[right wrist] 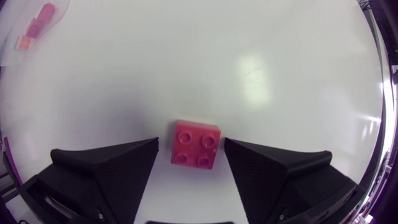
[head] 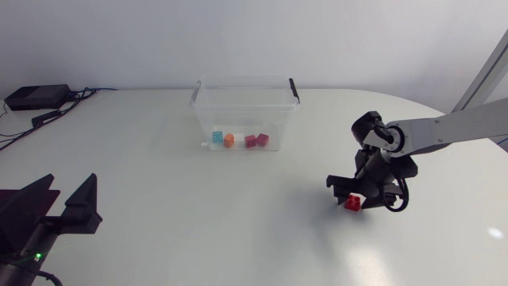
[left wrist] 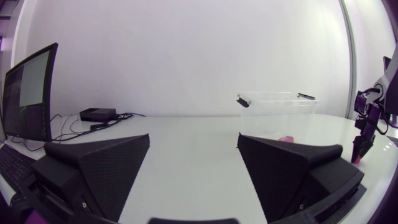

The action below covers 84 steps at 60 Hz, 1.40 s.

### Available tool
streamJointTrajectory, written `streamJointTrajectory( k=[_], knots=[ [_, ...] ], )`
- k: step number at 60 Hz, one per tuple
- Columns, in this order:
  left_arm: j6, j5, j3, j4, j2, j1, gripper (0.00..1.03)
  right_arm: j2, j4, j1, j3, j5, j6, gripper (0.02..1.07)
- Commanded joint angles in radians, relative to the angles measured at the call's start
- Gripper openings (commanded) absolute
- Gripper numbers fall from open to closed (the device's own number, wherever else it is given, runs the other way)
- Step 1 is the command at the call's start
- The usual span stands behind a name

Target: Place the duplo bricks in the container

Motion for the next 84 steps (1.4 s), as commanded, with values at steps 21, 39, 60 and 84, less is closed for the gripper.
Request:
streamJointTrajectory(
  k=[21,39,60,84],
  knots=[
    [0.014,-0.001,-0.018,0.008,-0.012,0.006,0.99,-0.021,0.032,0.013,-0.012,0.055,-0.078,0.24],
    [0.014,-0.001,-0.018,0.008,-0.012,0.006,0.99,-0.067,0.034,0.037,0.037,0.081,-0.121,0.2],
    [0.014,-0.001,-0.018,0.008,-0.012,0.006,0.99,-0.133,-0.015,0.131,0.31,0.041,-0.15,0.2],
    [0.014,-0.001,-0.018,0.008,-0.011,0.006,0.99,-0.055,0.256,0.261,0.514,0.012,-0.182,0.2]
  ],
)
